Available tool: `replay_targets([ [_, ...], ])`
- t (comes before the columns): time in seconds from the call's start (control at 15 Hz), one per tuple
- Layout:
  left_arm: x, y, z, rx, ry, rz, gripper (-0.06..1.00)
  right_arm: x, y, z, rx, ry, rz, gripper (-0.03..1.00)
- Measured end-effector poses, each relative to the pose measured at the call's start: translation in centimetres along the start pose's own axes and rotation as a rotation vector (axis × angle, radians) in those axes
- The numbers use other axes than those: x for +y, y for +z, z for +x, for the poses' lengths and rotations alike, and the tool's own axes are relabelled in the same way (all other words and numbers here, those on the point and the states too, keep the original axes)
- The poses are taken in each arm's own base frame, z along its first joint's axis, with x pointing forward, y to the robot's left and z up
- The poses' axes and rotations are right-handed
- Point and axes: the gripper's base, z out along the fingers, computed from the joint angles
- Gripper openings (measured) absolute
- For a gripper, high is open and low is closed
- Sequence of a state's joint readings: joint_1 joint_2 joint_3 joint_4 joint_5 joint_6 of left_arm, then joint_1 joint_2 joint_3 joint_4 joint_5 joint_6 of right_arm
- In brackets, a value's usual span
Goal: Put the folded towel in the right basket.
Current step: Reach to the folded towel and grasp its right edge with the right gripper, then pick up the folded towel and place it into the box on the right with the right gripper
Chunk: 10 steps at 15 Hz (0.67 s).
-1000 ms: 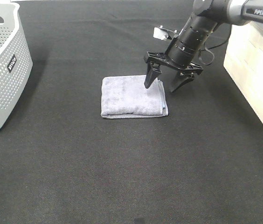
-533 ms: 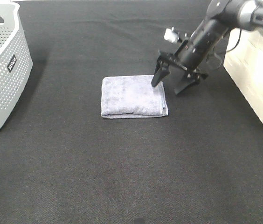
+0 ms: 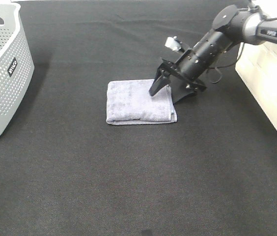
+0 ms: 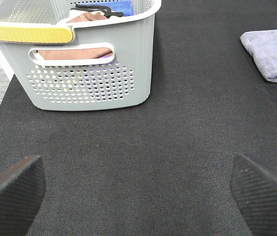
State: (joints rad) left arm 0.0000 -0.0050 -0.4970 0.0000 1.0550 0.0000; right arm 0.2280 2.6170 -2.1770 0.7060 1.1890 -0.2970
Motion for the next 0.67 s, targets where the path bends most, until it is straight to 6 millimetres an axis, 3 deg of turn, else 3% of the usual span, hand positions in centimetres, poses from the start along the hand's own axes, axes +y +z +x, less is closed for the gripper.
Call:
replay_targets([
  [0.13,0.0,0.0,0.0,0.0,0.0,0.0,0.97,0.4,0.8,0.1,0.002,-0.018,0.002,0.56],
  [0.33,0.0,0.0,0.0,0.0,0.0,0.0,0.97,-0.1,1.0,0.1,0.0,-0.009,0.029,0.12],
  [0.47,0.0,0.0,0.0,0.0,0.0,0.0,0.97,0.4,0.2,-0.1,-0.006,-0.042,0.07,0.08],
  [0.67,0.0,0.0,0.0,0.0,0.0,0.0,0.97,2.9,-3.9,-0.6,-0.064,-0.129,0.14,0.08],
])
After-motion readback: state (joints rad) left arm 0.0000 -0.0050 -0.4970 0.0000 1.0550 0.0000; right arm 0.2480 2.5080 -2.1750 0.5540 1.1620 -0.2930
